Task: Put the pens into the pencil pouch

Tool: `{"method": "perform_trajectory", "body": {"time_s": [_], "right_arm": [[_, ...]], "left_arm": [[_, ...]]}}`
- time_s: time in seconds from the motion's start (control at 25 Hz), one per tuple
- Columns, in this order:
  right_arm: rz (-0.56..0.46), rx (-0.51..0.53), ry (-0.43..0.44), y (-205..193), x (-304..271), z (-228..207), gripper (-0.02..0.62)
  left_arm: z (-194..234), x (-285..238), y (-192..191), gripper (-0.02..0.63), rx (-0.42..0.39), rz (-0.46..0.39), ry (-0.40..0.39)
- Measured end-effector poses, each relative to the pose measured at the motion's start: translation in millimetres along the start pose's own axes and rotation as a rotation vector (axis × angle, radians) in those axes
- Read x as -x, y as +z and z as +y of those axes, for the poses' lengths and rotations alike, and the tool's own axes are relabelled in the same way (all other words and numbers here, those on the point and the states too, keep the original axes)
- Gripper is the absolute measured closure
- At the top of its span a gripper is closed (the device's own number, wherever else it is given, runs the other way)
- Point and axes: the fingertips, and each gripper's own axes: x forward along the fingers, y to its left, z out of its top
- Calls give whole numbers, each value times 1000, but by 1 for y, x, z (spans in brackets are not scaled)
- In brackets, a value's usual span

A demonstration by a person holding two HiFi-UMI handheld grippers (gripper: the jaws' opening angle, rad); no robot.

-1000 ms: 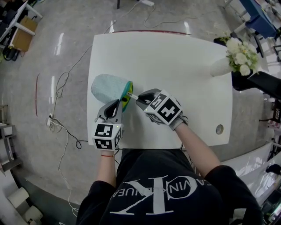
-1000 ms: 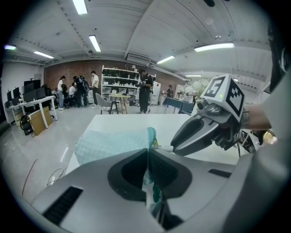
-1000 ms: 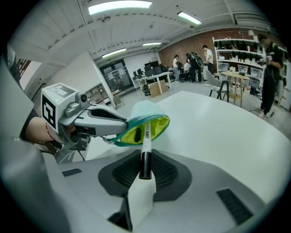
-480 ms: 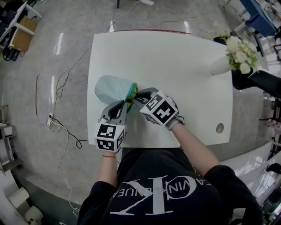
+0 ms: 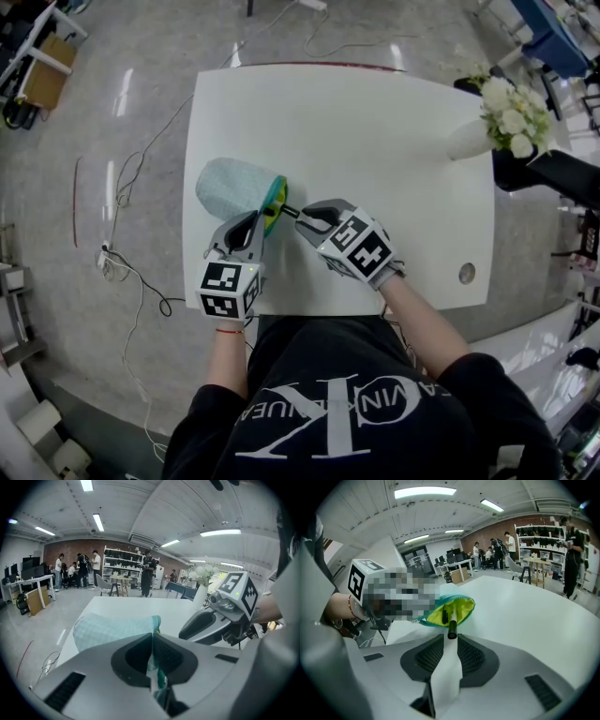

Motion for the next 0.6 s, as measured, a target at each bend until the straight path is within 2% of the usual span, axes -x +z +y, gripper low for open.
{"method": "perform_trajectory", "body": {"time_s": [0.16, 0.6], "right_arm": [[28, 2, -9, -11, -3, 0, 515], [-5, 28, -27, 8, -11, 0, 568]], "left_arm": [[1, 2, 1, 595, 1, -3, 2], [-5, 7, 0, 595, -5, -10, -4]]}}
